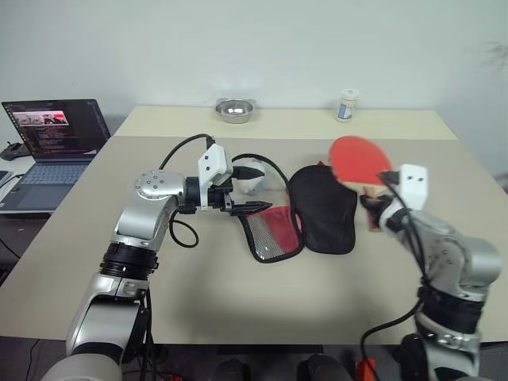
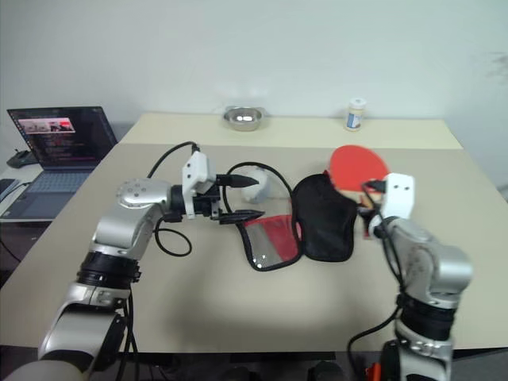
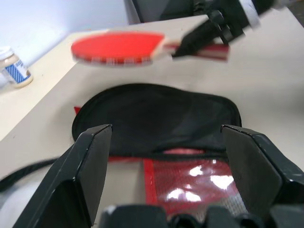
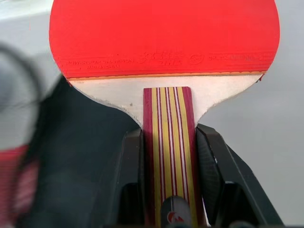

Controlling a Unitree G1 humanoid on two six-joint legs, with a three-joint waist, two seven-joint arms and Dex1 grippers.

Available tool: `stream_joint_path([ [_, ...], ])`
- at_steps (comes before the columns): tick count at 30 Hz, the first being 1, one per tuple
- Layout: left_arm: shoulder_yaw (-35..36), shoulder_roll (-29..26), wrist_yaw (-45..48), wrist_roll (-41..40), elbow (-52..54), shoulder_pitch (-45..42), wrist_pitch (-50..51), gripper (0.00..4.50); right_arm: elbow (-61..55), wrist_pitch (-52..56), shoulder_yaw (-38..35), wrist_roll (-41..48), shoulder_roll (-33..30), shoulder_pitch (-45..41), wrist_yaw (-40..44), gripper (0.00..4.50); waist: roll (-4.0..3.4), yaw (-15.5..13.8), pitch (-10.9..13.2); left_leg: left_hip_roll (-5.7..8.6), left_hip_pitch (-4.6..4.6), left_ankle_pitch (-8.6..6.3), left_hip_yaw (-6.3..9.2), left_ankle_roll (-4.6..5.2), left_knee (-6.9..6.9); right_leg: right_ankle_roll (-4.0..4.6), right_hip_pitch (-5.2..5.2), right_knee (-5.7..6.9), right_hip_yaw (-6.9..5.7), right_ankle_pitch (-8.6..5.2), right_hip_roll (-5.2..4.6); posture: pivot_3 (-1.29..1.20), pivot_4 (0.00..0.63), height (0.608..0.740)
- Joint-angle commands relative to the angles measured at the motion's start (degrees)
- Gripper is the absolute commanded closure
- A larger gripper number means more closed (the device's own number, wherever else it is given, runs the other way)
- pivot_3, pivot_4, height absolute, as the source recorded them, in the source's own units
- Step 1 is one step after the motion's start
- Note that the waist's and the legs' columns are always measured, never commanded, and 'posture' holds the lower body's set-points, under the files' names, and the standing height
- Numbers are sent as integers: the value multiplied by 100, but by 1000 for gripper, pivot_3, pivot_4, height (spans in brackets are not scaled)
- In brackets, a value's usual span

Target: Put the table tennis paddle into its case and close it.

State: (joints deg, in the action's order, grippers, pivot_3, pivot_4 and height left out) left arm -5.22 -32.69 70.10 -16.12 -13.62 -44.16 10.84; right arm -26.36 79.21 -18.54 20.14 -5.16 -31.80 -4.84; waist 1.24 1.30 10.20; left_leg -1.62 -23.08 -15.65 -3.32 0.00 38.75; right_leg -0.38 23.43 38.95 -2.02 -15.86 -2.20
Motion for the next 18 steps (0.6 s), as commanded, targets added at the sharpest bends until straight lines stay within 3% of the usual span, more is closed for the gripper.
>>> stream_joint_path([
  [1, 171, -109, 74, -148, 278, -54, -55, 504, -537, -6, 296, -166, 408, 107, -302, 3413, 0, -19, 0, 2, -5, 0, 0, 1, 1, 0, 5, -1, -1, 0, -1, 0, 150, 740],
  [18, 227, -218, 31, -127, 257, -13, -121, 504, 620, -1244, 1012, -754, 518, 283, -223, 3413, 0, 39, 0, 1, -18, -4, 2, 6, 2, 0, 20, 2, -1, 0, 4, 0, 150, 740],
])
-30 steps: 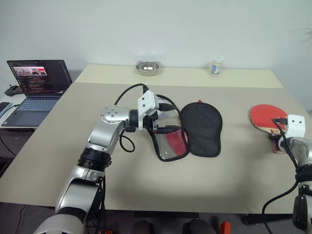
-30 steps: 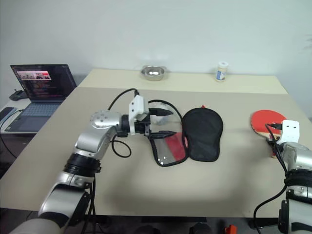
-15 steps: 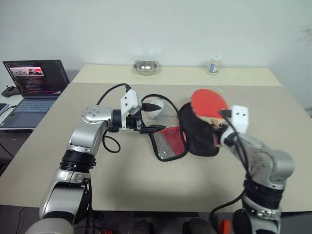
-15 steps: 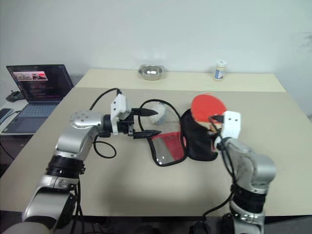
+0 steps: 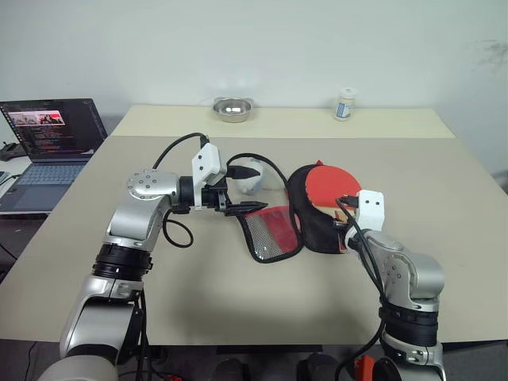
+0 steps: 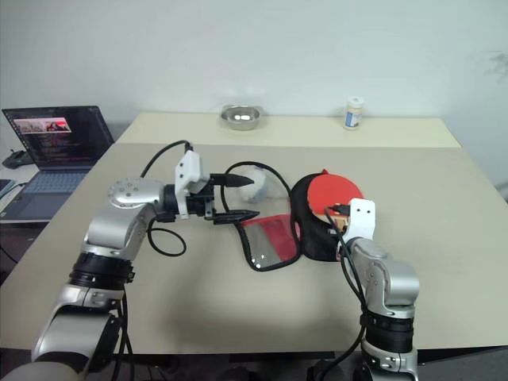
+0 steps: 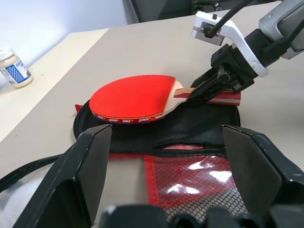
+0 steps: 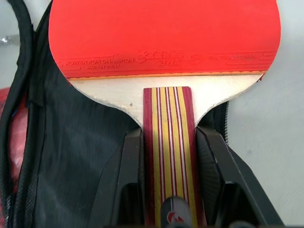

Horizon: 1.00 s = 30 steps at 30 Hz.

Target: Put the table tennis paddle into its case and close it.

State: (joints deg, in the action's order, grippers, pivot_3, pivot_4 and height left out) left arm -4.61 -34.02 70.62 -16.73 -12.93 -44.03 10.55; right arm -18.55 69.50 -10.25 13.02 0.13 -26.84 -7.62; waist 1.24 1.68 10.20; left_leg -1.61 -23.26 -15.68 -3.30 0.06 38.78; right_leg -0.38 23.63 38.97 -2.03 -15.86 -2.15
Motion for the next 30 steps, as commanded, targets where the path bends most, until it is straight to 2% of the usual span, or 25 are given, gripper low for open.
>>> stream_joint_path([
  [1, 168, -86, -23, -70, 194, -19, -93, 504, -168, -299, 264, -76, -33, -223, 77, 3413, 0, 1, 0, 0, 0, 0, 0, 0, 0, 0, 1, 0, 0, 0, 0, 0, 150, 740],
  [10, 163, -72, -6, -66, 149, -36, -137, 504, -174, -369, 672, -238, 5, -225, 152, 3413, 0, 0, 0, 0, -1, 0, 0, 0, 0, 0, 1, 0, 0, 0, 0, 0, 150, 740],
  [24, 105, 1, -10, -22, 23, -94, -264, 504, 46, -314, 462, -294, 112, -18, 156, 3413, 0, -1, 0, 0, -1, 0, 1, 0, 0, 0, 1, 0, -1, 0, 0, 0, 150, 740],
  [30, 117, 18, -67, -7, 7, -89, -286, 504, 129, -437, 264, -335, 245, -83, 23, 1433, 1, -1, -1, 0, -1, 0, 0, 0, 0, 0, 1, 0, 0, 0, 0, 0, 150, 740],
])
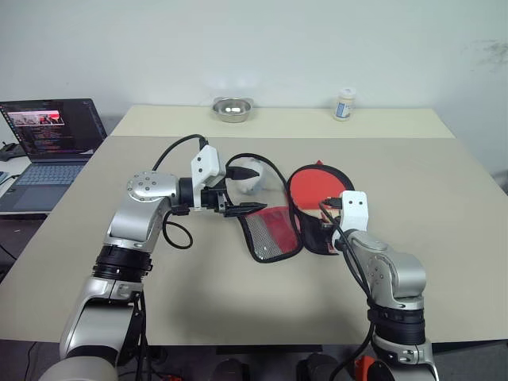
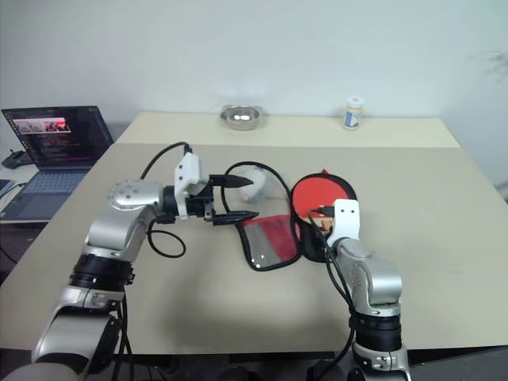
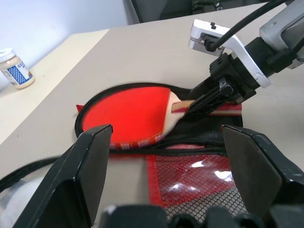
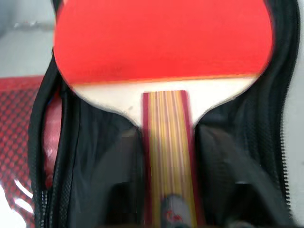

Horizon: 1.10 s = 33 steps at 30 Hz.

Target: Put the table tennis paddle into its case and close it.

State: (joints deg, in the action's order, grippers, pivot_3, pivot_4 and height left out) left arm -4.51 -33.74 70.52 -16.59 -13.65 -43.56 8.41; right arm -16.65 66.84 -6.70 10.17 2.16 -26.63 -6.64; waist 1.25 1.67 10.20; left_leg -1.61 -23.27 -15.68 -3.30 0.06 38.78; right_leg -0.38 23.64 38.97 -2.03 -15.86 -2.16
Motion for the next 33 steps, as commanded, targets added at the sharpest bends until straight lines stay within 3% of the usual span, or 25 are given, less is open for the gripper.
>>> stream_joint_path([
  [1, 114, -3, -75, -22, 76, -137, -77, 504, -51, -199, -99, -58, 56, -120, -92, 1074, 0, 0, 0, 0, 0, 0, 0, 0, 0, 0, 0, 0, 0, 0, 0, 0, 150, 740],
  [4, 131, 7, -139, -10, 64, -138, -89, 504, -91, -274, -39, -80, 32, -156, -89, 45, 0, 1, 0, 0, 0, 0, 0, 0, 0, 0, 0, 1, 0, 0, 0, 0, 150, 740],
  [10, 143, -45, -267, 42, -7, -95, -25, 504, -1127, 61, 190, 293, -544, -299, 555, 45, 0, 0, 0, 2, -1, 0, 0, 0, 1, 0, 0, 0, 0, 0, 0, 0, 150, 740],
  [14, 172, -140, -346, 117, -169, -50, -1, 504, -2036, 650, 240, 894, -1544, -107, 1509, 45, 0, -3, 0, 0, -1, -1, 3, 2, 0, 0, 0, -2, -3, 0, 0, 0, 150, 740],
  [18, 150, -286, -226, 186, -469, -12, -1, 504, -2862, 817, -222, 1745, -2761, 205, 2743, 45, 3, -7, 1, 2, -2, -2, 6, 4, 1, 0, -1, -3, -7, 0, 1, 0, 150, 740],
  [21, 36, -360, -227, 458, -934, -109, -367, 1049, -3035, 735, -851, 2333, -3558, 457, 3566, 0, 5, -17, 2, 2, -1, -3, 6, 5, 1, -1, -3, -5, -9, 0, 1, 0, 150, 740],
  [26, -52, -247, -45, 523, -1196, -222, -477, 2741, -3278, 628, -1678, 3320, -4208, 720, 4394, 0, 18, -25, 9, 1, 2, -3, 10, 5, 2, -1, -9, -5, -13, 0, 3, 0, 150, 740],
  [31, -368, -305, -272, 1226, -2158, -331, -1093, 4477, -3246, 515, -2047, 3705, -4647, 926, 4486, 0, 20, -25, 9, 2, 8, -3, 8, 6, 5, -1, -14, -4, -11, 0, 2, 0, 150, 740],
  [33, -524, -324, -346, 1537, -2529, -326, -1381, 4477, -3184, 433, -2084, 3645, -4807, 982, 4377, 0, 20, -24, 9, 1, 14, -3, 7, 6, 3, -1, -18, -4, -10, 0, 3, 0, 150, 740],
])
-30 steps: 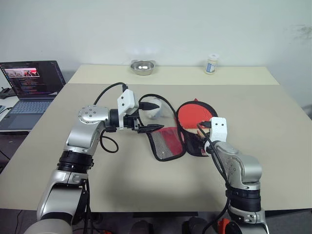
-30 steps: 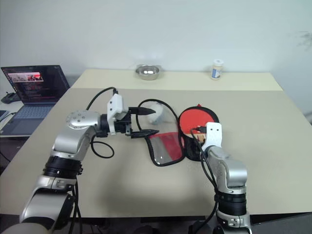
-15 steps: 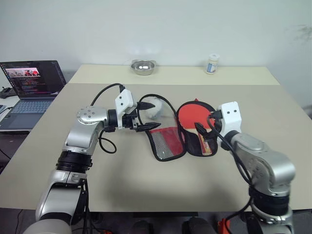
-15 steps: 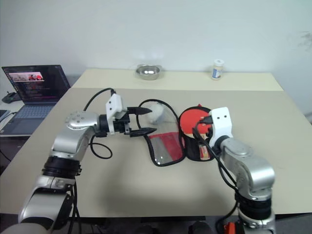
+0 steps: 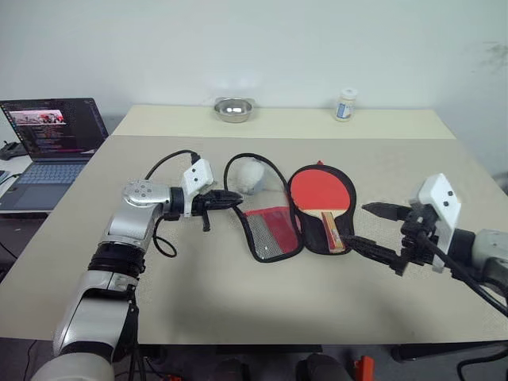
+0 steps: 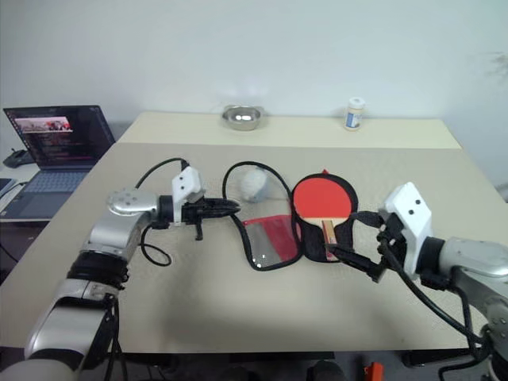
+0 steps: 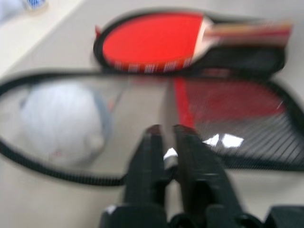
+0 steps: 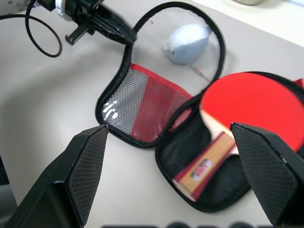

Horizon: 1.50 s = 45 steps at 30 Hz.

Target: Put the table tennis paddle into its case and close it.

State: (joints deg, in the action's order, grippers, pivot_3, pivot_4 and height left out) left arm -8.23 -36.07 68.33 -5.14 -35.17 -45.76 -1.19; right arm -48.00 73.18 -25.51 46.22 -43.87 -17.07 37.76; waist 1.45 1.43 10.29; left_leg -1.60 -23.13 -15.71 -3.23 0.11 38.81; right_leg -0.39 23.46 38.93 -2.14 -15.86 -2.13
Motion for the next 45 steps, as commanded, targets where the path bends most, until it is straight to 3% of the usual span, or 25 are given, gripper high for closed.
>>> stream_joint_path([
  [1, -204, -78, -195, 513, -535, -110, -519, 4477, -18, -252, -212, 1, -324, 85, -62, 0, 1, -1, 0, -1, 0, 0, 0, 0, 0, 0, 0, 0, 0, 0, 0, 0, 150, 740],
  [7, -182, 475, -734, 708, -1217, -350, -719, 4477, 49, -539, -300, 34, -694, 377, -91, 0, 11, -64, 3, 2, -3, 0, 0, 0, 2, 0, 0, 0, -1, 0, -3, 0, 150, 740],
  [14, -35, 1202, -362, 196, -672, -449, -337, 4477, 53, -689, -358, 99, -871, 593, -154, 0, 15, -141, 2, 2, -4, 0, 1, 0, 5, -1, -4, -1, -3, 0, -3, 0, 150, 740],
  [22, -37, 2267, -566, -262, 157, -801, 231, 4477, 166, -404, -897, 621, -930, 1144, -196, 0, 17, -163, 2, 4, -3, 0, 6, 0, 9, -1, -12, -3, -5, 0, -2, 0, 150, 740],
  [29, -238, 2911, -860, 56, -535, -1145, -206, 4477, 312, -377, -1102, 848, -1040, 1133, -469, 0, 17, -122, 2, 3, 13, 0, 2, 0, 5, -2, -20, -1, 2, -1, 7, 0, 150, 740],
  [34, -110, 2804, -860, 32, -755, -1210, -447, 4477, 494, -531, -785, 708, -989, 915, -837, 0, 17, -119, 2, 1, 15, 0, 3, 0, 3, -3, -20, 2, 1, -1, 12, 0, 150, 740],
  [45, 528, 1513, 65, -839, 592, -690, 352, 4477, 2310, -922, 956, -496, -67, -308, -1935, 0, 15, -118, 1, -3, 14, 4, -4, -7, 4, -1, -17, 1, 6, -1, 6, 0, 150, 740],
])
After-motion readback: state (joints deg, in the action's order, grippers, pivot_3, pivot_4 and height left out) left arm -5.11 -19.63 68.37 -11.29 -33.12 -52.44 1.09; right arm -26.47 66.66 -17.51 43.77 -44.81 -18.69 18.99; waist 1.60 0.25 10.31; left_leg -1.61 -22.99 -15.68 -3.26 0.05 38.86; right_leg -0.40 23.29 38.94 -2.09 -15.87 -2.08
